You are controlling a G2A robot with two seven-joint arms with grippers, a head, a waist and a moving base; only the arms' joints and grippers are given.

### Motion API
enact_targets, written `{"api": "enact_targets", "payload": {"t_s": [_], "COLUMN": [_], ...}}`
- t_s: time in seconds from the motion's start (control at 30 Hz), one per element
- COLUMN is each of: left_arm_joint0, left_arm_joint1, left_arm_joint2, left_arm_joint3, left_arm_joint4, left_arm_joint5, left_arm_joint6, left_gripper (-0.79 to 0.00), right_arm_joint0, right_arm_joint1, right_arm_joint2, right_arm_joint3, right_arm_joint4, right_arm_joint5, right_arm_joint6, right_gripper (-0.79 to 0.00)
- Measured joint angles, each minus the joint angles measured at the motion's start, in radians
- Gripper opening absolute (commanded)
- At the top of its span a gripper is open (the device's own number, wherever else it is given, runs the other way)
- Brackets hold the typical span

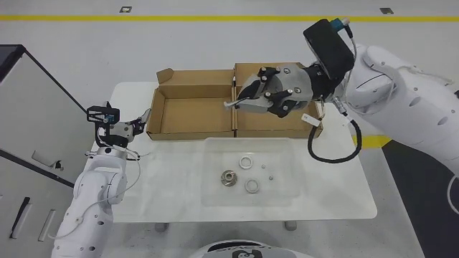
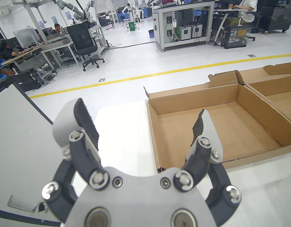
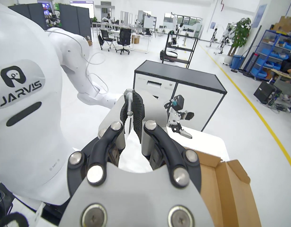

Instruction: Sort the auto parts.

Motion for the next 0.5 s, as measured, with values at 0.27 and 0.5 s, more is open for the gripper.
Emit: {"api": "enact_targets", "payload": {"t_s": [0.27, 0.5], "left_arm_joint0": [0.000, 0.000], "left_arm_joint1": [0.000, 0.000], "left_arm_joint2": [0.000, 0.000], "left_arm_joint3": [0.000, 0.000], "left_arm_joint4": [0.000, 0.000], "left_arm_joint5": [0.000, 0.000], "left_arm_joint6": [0.000, 0.000], "left_gripper": [0.000, 0.000], "right_arm_joint0": [-0.061, -0.100], "right_arm_joint1": [-0.022, -0.051], "right_arm_joint2": [0.059, 0.084], "right_arm_joint3": [-0.119, -0.155], "right_arm_joint4": [0.006, 0.026], "right_arm_joint5": [0.000, 0.000], "right_arm_joint6": [-0.149, -0.248], "right_gripper": [-0.785, -0.785]}}
